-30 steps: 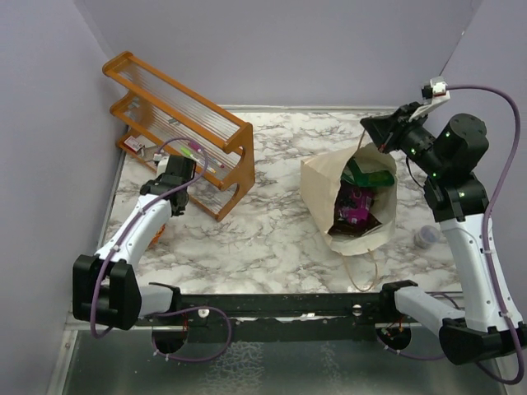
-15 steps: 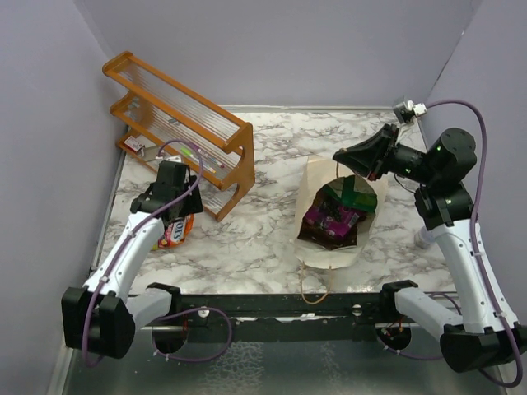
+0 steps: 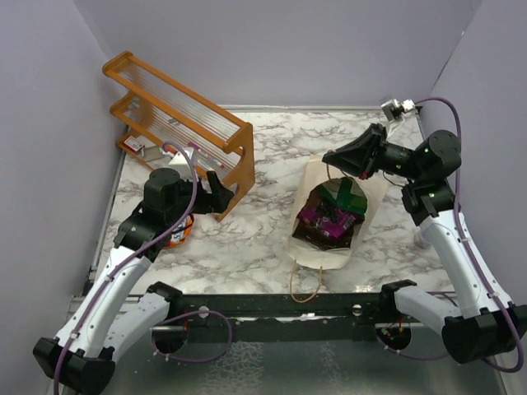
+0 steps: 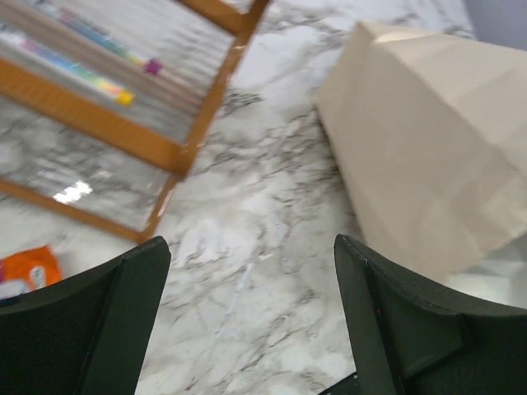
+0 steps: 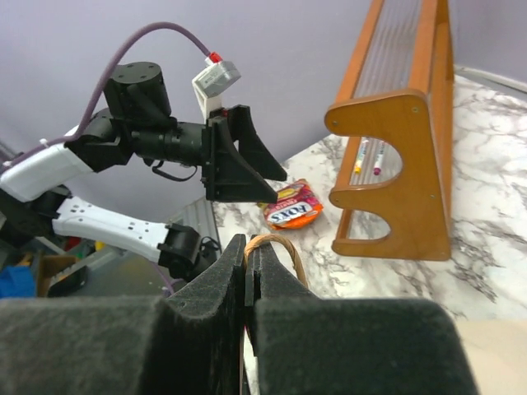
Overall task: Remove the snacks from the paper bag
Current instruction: Adjust the paper bag at the center of the board.
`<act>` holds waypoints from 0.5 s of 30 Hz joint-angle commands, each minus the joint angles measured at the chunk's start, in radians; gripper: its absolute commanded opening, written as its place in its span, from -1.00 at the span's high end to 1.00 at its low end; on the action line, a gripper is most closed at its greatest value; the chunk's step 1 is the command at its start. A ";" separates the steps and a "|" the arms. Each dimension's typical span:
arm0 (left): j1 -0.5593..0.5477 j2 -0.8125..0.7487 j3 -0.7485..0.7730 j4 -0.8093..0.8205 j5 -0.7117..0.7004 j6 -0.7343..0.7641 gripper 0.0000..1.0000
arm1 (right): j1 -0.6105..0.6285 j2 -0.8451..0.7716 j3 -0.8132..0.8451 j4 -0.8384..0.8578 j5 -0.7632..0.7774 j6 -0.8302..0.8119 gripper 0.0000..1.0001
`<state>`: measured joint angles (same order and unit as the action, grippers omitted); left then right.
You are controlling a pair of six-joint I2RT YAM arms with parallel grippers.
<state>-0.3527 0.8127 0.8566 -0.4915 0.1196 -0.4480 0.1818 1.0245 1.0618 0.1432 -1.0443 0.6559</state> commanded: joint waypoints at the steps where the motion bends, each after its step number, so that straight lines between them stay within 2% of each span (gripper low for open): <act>1: -0.119 -0.010 0.026 0.151 0.084 -0.061 -0.68 | 0.063 0.023 0.012 0.118 0.025 0.053 0.98; 4: -0.199 0.019 0.009 0.191 0.069 -0.082 -0.68 | 0.068 0.010 0.037 0.037 0.084 -0.011 0.98; 10: -0.390 0.061 -0.059 0.307 -0.037 -0.100 -0.68 | 0.068 -0.035 0.141 -0.220 0.375 -0.187 0.98; 15: -0.485 0.091 -0.047 0.328 -0.128 -0.079 -0.69 | 0.069 -0.034 0.239 -0.334 0.644 -0.254 0.98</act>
<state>-0.7910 0.8970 0.7990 -0.2420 0.0872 -0.5327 0.2474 1.0111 1.1973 -0.0860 -0.7040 0.4961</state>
